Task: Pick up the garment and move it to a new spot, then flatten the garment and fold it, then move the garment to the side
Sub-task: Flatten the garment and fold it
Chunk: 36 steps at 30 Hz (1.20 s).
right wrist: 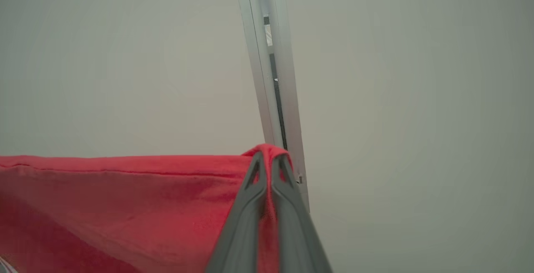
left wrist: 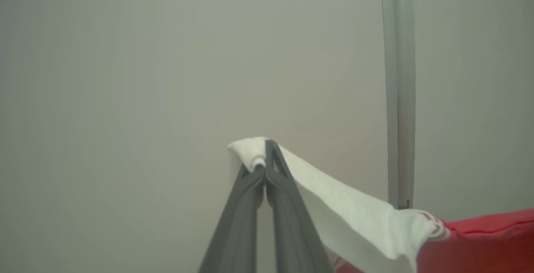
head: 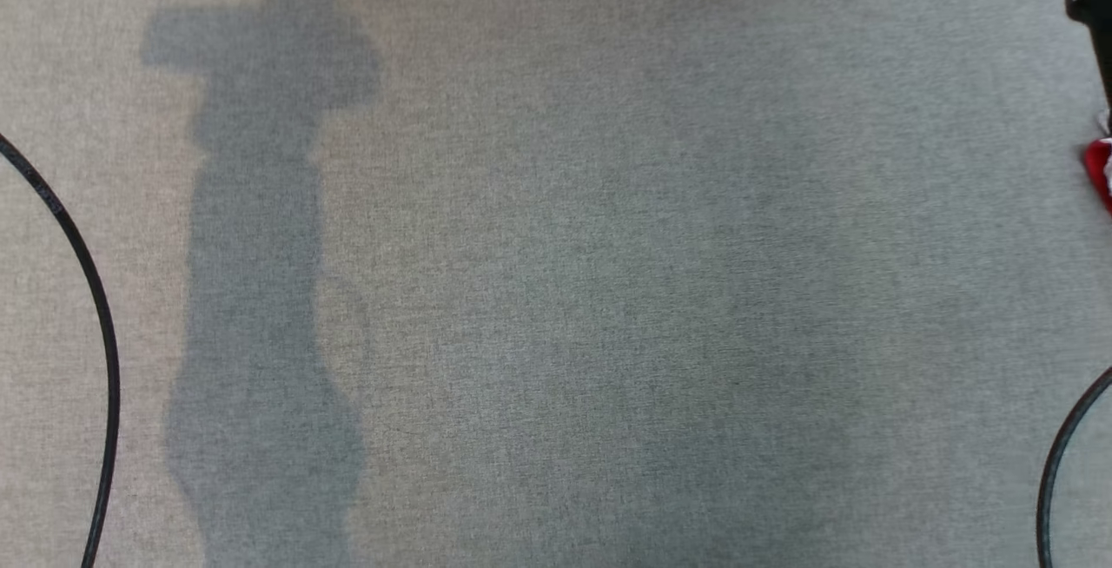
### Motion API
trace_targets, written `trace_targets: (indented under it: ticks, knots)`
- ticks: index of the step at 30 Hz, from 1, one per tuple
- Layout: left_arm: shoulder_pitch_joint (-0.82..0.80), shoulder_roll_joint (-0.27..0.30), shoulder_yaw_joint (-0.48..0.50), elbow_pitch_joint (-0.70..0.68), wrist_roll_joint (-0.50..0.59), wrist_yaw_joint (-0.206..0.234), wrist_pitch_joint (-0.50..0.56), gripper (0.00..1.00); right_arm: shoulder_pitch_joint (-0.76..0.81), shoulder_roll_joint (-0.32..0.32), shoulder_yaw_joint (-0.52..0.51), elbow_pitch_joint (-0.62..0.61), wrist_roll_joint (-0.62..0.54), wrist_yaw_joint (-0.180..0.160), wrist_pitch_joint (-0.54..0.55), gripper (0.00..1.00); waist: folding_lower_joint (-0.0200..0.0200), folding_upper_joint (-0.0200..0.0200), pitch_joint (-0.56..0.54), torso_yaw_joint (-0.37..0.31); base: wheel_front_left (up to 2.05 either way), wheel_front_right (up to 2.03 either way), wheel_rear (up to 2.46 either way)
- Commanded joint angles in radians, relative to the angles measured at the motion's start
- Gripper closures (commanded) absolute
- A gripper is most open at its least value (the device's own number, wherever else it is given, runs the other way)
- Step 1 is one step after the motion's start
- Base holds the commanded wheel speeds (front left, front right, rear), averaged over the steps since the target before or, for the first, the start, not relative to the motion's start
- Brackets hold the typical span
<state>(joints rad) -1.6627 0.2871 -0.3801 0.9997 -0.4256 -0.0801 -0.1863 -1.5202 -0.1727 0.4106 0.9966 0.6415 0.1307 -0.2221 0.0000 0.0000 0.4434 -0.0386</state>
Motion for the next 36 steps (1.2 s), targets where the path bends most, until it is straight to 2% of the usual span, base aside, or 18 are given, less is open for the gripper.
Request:
trace_targets:
  ticks: [1,5,10,14,16,17,19,23,30,33,34,36]
  knots:
    - [-0.013,-0.002,-0.009,0.018,0.001,-0.010,0.001,1.00,-0.006,0.004,0.017,0.017,0.006,0.000,0.010,1.00,0.0000,0.0000,0.024,0.010,0.00,0.00,0.00]
    - [0.015,-0.031,-0.015,0.068,-0.034,-0.034,-0.016,1.00,0.011,-0.001,0.081,0.029,0.046,0.000,0.032,1.00,0.0000,0.0000,0.065,0.024,0.00,0.00,0.00]
    - [0.110,-0.065,-0.020,0.068,-0.102,-0.049,-0.035,1.00,0.112,-0.063,0.183,-0.055,0.142,0.000,0.059,1.00,0.0000,0.0000,0.091,0.045,0.00,0.00,0.00]
    - [0.257,-0.059,-0.057,-0.026,-0.150,-0.050,-0.055,1.00,0.254,-0.149,0.243,-0.164,0.233,0.000,0.024,1.00,0.0000,0.0000,0.081,0.063,0.00,0.00,0.00]
    - [0.347,-0.037,-0.064,-0.092,-0.173,-0.050,-0.062,1.00,0.333,-0.182,0.264,-0.225,0.278,0.000,0.008,1.00,0.0000,0.0000,0.072,0.066,0.00,0.00,0.00]
    - [0.452,-0.016,-0.051,-0.173,-0.201,-0.050,-0.070,1.00,0.417,-0.218,0.274,-0.284,0.310,0.000,-0.011,1.00,0.0000,0.0000,0.063,0.068,0.00,0.00,0.00]
    - [0.567,0.009,-0.034,-0.268,-0.218,-0.037,-0.073,1.00,0.506,-0.249,0.272,-0.337,0.339,0.000,-0.027,1.00,0.0000,0.0000,0.047,0.070,0.00,0.00,0.00]
    - [0.830,0.062,0.007,-0.508,-0.249,0.047,-0.072,1.00,0.683,-0.288,0.242,-0.426,0.360,0.000,-0.042,1.00,0.0000,0.0000,0.008,0.070,0.00,0.00,0.00]
    - [1.288,0.152,0.046,-0.950,-0.298,0.241,0.034,1.00,0.991,-0.276,0.111,-0.565,0.335,0.000,-0.045,1.00,0.0000,0.0000,-0.067,0.076,0.00,0.00,0.00]
    - [1.447,0.181,0.059,-1.093,-0.325,0.307,0.088,1.00,1.110,-0.270,0.084,-0.623,0.317,0.000,-0.045,1.00,0.0000,0.0000,-0.107,0.076,0.00,0.00,0.00]
    - [1.447,0.181,0.059,-1.093,-0.325,0.307,0.088,1.00,1.110,-0.270,0.084,-0.623,0.317,0.000,-0.045,1.00,0.0000,0.0000,-0.107,0.076,0.00,0.00,0.00]
    - [1.532,0.200,0.067,-1.169,-0.340,0.347,0.119,1.00,1.180,-0.268,0.082,-0.666,0.311,0.000,-0.044,1.00,0.0000,0.0000,-0.131,0.076,0.00,0.00,0.00]
